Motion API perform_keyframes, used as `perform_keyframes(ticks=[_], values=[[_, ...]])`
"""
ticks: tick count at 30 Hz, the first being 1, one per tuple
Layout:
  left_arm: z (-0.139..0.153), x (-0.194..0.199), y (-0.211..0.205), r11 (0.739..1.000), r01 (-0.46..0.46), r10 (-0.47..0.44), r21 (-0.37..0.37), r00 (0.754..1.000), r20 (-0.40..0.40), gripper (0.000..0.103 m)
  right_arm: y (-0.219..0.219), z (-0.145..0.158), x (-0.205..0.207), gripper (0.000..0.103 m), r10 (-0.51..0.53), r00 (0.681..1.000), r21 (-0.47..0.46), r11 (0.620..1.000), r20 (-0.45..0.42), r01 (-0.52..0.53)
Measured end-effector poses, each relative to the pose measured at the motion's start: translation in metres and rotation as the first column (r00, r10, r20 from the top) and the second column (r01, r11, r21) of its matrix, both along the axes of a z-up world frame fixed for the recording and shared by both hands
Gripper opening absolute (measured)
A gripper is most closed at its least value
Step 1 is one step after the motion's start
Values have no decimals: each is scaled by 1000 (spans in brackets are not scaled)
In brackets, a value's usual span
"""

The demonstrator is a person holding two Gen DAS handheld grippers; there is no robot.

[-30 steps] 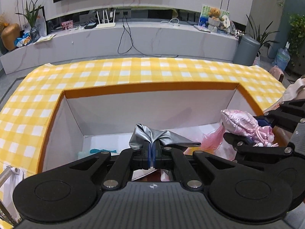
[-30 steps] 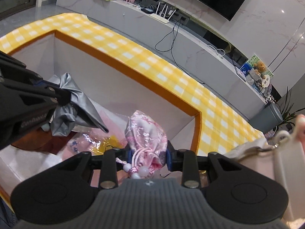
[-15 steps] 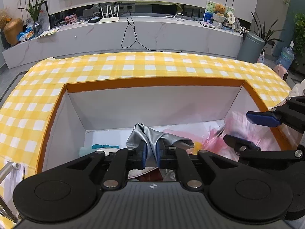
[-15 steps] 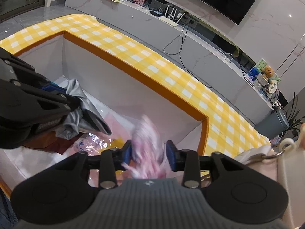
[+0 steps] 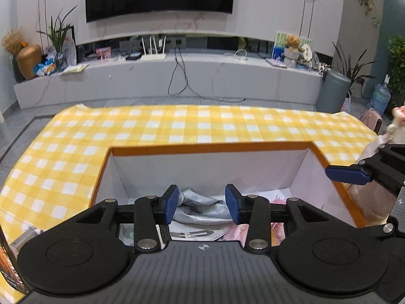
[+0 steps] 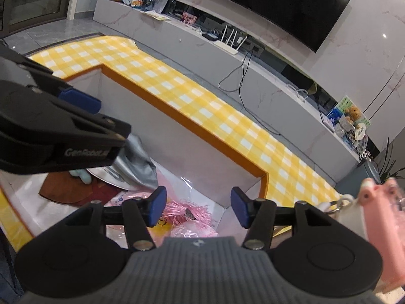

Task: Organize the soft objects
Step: 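Move both open grippers back from the box toward the remaining pile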

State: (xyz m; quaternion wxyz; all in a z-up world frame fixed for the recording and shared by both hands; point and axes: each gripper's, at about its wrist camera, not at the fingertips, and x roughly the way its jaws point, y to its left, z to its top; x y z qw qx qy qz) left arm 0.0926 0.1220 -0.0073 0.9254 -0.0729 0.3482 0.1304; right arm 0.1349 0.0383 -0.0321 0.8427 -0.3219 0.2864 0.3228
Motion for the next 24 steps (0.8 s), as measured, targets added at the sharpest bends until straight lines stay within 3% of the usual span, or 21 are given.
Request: perform_keyframes(ticks=[11,24], values=[[18,-33,-19,996,86,-86,8,994,71,47,-29,31,-46,60,5,999,83,997,37,-8],[27,-64,-55,966,255,-246,-36,957,156,47,-100,44,-97,60,-82,997,226,971,-13,82]])
